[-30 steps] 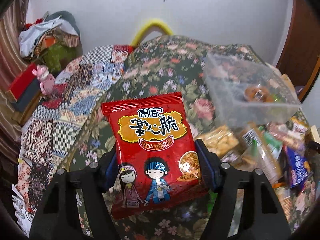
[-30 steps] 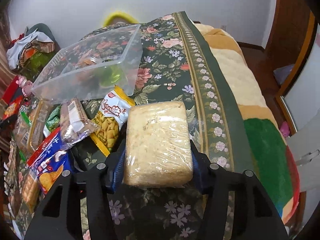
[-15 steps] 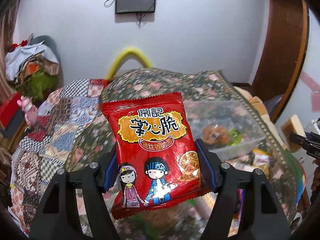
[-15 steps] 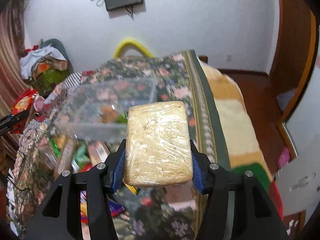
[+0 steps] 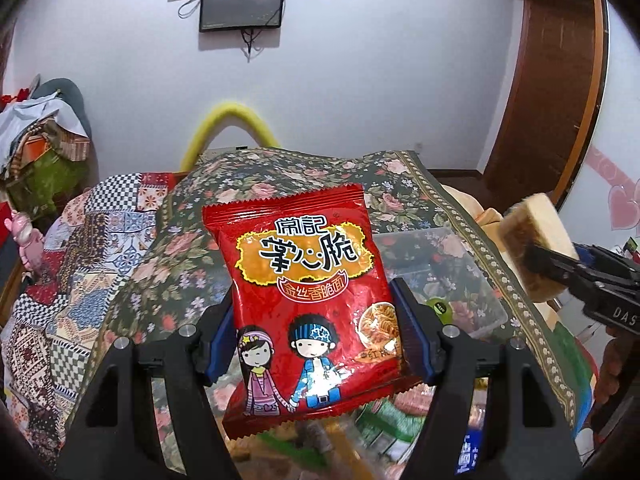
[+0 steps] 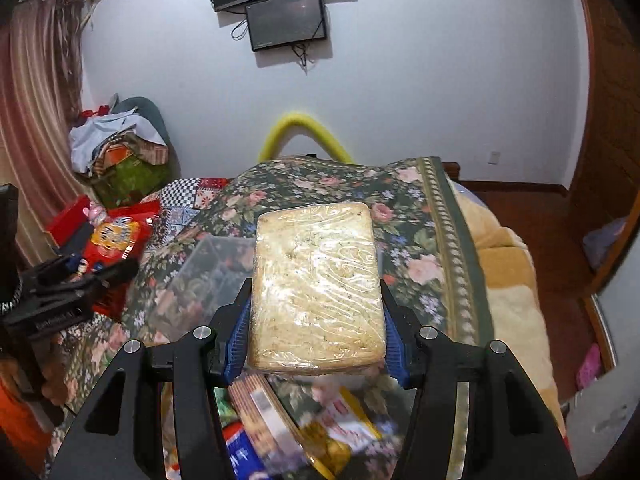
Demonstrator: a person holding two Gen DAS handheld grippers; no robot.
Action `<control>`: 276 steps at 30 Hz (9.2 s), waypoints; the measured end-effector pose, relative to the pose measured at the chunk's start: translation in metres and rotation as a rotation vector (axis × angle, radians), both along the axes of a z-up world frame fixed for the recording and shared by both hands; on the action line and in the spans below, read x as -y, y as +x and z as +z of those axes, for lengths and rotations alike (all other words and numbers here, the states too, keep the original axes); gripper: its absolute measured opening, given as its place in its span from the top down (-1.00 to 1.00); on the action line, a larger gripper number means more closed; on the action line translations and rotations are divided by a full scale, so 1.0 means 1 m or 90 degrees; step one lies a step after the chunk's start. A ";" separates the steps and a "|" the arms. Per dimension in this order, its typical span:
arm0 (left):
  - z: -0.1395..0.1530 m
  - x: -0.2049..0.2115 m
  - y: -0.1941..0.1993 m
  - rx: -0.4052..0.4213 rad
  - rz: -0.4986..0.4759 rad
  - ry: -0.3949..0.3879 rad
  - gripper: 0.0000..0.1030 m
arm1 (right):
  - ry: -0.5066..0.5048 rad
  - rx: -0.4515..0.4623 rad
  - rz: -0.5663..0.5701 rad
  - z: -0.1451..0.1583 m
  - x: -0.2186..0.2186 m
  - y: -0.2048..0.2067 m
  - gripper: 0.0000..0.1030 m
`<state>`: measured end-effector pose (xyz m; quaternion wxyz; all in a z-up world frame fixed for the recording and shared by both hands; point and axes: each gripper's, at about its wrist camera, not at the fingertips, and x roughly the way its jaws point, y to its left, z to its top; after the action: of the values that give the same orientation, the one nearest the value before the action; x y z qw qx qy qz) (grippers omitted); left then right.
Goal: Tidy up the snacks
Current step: 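Lower the red bag and cracker block into the clear box and open both tools, then grasp the green-trimmed cookie bag with the left tool while the right tool grasps the blue biscuit bag, then place the cookie bag and blue biscuit bag into the clear box, open both tools, then grasp the wrapped cookie packet with the left tool while the right tool grasps the yellow-white bag, then lower the cookie packet and yellow-white bag into the clear box, open both tools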
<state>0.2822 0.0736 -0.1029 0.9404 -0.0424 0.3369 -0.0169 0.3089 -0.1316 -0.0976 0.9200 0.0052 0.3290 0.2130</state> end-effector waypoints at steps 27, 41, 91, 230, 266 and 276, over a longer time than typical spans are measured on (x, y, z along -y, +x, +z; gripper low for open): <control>-0.088 0.014 0.092 -0.162 -0.021 0.006 -0.35 | -0.080 -0.144 0.033 -0.075 -0.047 0.077 -0.01; -0.032 0.004 0.048 -0.101 -0.026 -0.005 -0.36 | -0.070 -0.084 0.030 -0.029 -0.030 0.050 -0.07; -0.145 -0.037 -0.089 -0.260 -0.025 -0.030 -0.62 | -0.066 -0.208 0.133 -0.102 -0.022 -0.092 -0.52; -0.146 -0.046 -0.022 -0.238 0.066 0.033 -0.66 | -0.060 -0.210 -0.029 -0.121 0.038 -0.015 -0.41; -0.053 -0.029 -0.052 -0.086 0.035 -0.014 -0.41 | 0.021 -0.114 -0.031 -0.067 0.053 -0.035 0.53; -0.051 0.004 -0.021 -0.081 -0.015 -0.004 -0.41 | 0.037 -0.067 -0.018 -0.044 0.041 -0.020 0.53</control>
<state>0.2608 0.0697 -0.1543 0.9167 -0.0426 0.3964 -0.0263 0.2884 -0.1723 -0.1421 0.9037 0.0478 0.3707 0.2086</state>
